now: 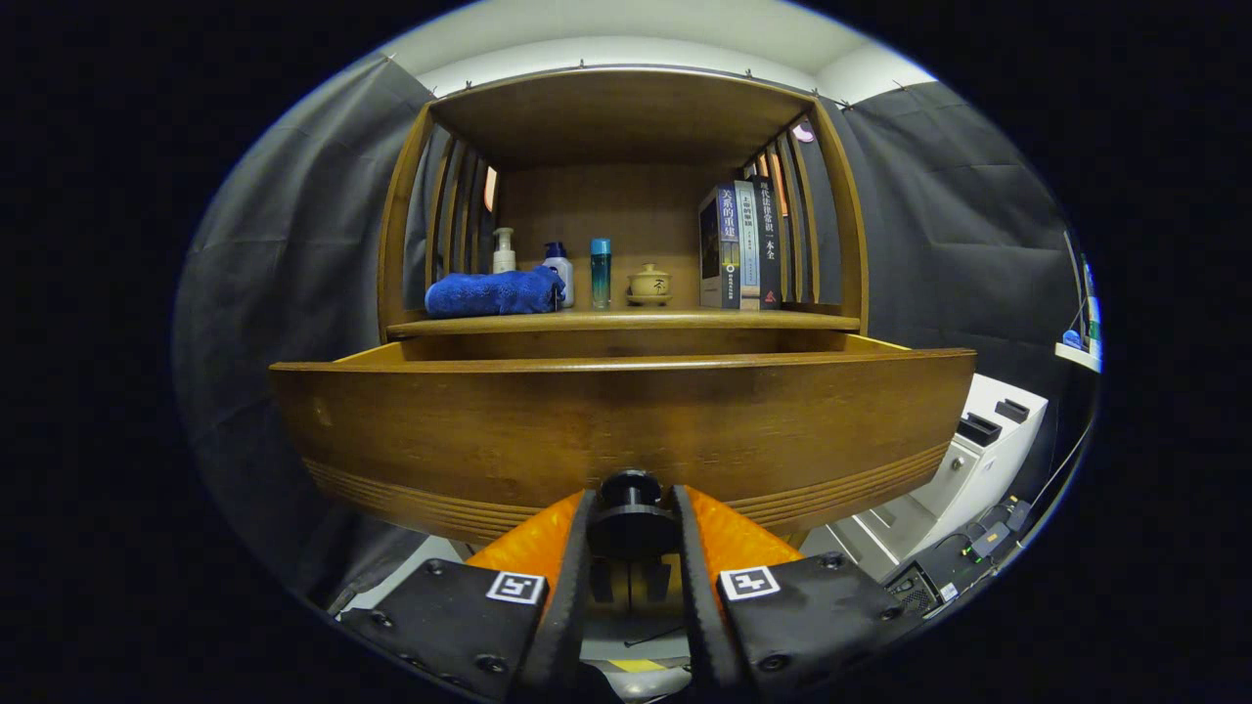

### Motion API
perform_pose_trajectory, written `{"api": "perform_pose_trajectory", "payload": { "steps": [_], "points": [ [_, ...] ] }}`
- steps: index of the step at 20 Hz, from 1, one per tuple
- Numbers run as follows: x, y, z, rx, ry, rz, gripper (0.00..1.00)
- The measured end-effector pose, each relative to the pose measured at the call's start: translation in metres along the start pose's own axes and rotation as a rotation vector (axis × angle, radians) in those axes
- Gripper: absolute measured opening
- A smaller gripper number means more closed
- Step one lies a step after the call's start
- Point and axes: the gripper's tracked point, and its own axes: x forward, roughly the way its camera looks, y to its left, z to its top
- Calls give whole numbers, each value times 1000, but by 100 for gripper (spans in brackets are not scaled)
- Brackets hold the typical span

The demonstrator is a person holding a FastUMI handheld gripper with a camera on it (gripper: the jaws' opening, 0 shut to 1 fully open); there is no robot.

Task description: Pull open the drawer, take out the items inside it, and place them on the countertop above the cabinet.

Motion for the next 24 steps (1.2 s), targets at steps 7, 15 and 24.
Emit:
{"api": "perform_pose_trajectory", "payload": {
  "steps": [7, 15, 24],
  "points": [
    [-1, 15, -5, 2, 37, 57, 91],
    [-34, 4, 148, 26, -164, 108, 92],
    [62, 12, 214, -63, 50, 190, 92]
  ]
}}
